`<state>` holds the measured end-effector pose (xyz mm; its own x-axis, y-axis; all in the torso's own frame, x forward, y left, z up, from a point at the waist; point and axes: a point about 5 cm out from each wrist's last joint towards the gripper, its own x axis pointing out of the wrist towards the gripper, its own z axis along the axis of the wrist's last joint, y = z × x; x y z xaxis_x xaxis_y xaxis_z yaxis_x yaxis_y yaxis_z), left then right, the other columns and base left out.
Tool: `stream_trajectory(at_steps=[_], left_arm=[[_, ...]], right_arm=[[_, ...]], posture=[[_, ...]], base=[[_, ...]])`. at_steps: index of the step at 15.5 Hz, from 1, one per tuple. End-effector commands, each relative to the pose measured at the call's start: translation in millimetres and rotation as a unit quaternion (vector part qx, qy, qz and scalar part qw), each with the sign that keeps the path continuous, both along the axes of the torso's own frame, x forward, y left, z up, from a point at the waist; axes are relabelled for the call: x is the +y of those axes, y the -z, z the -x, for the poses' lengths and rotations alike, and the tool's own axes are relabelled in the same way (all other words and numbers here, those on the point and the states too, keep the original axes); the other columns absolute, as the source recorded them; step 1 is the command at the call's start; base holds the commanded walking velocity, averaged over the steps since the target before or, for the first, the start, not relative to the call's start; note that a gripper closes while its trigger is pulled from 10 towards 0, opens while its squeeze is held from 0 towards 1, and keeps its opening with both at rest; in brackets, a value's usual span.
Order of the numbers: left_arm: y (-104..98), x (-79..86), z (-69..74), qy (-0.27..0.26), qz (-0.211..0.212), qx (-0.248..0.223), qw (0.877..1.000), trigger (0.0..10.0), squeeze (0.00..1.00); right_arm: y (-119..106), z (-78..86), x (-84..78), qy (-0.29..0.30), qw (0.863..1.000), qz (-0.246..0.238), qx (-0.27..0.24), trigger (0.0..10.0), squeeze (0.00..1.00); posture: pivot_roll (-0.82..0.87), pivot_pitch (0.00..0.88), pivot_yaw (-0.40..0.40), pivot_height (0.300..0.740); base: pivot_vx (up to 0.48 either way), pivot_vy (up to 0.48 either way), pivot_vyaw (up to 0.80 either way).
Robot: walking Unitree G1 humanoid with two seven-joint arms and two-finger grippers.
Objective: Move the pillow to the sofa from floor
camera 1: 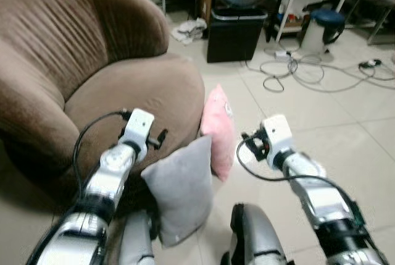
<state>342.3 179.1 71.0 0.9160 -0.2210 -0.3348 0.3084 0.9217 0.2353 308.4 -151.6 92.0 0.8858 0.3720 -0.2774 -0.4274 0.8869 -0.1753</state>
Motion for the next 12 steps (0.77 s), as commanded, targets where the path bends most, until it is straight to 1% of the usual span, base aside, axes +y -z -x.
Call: stream_trajectory(at_steps=[1,2,4,5,6,7,8,9,10,12], left_arm=[[3.9,0.0,-0.6,0.004,0.002,0.013,1.000,10.0,1.00],[5.5,0.2,0.1,0.004,0.001,0.016,1.000,10.0,1.00],[16.7,0.4,4.1,-0.005,0.027,0.044,0.999,10.0,1.00],[20.5,2.8,5.9,-0.008,0.034,0.051,0.998,10.0,1.00],[26.0,7.6,9.9,-0.012,0.039,0.061,0.997,10.0,1.00],[30.2,13.0,13.8,-0.017,0.036,0.067,0.997,10.0,1.00],[34.8,19.2,17.3,-0.032,0.026,0.078,0.996,10.0,1.00],[37.7,24.8,19.5,-0.049,0.008,0.081,0.995,10.0,1.00],[39.3,27.6,20.8,-0.062,0.010,0.084,0.994,10.0,1.00],[44.6,35.6,26.4,-0.085,-0.001,0.088,0.993,10.0,1.00]], right_arm=[[-3.6,3.6,0.0,-0.023,1.000,0.012,-0.005,10.0,0.00],[-4.2,6.8,-0.8,-0.028,1.000,0.012,-0.007,10.0,0.00],[-5.1,17.6,-7.9,-0.040,0.999,0.019,-0.003,10.0,0.00],[-5.8,22.0,-8.3,-0.048,0.999,0.018,0.001,10.0,0.00],[-7.3,29.6,-5.6,-0.074,0.997,0.019,0.006,10.0,0.00],[-10.1,37.5,-0.7,-0.106,0.994,0.020,0.007,10.0,0.00],[-11.5,40.7,1.6,-0.128,0.991,0.019,0.009,10.0,0.00],[-11.5,41.7,2.6,-0.142,0.990,0.020,0.011,10.0,0.00],[-10.4,42.3,3.1,-0.146,0.989,0.020,0.014,10.0,0.00],[-9.0,48.8,6.8,-0.159,0.987,0.023,0.021,10.0,0.00]], posture=[[-0.08,0.023,-0.069,0.557],[-0.08,0.033,-0.073,0.557],[-0.08,0.087,-0.096,0.557],[-0.09,0.101,-0.102,0.557],[-0.09,0.115,-0.107,0.557],[-0.09,0.124,-0.114,0.557],[-0.08,0.146,-0.125,0.557],[-0.08,0.157,-0.129,0.557],[-0.07,0.164,-0.133,0.557],[-0.07,0.177,-0.144,0.557]], base=[[0.000,0.000,0.00],[0.000,0.000,0.00],[0.000,0.000,0.00],[0.000,0.000,0.00],[0.000,0.000,0.00],[0.000,0.000,0.00],[0.000,0.000,0.00],[0.000,0.000,0.00],[0.000,0.000,0.00],[0.000,0.000,0.00]])
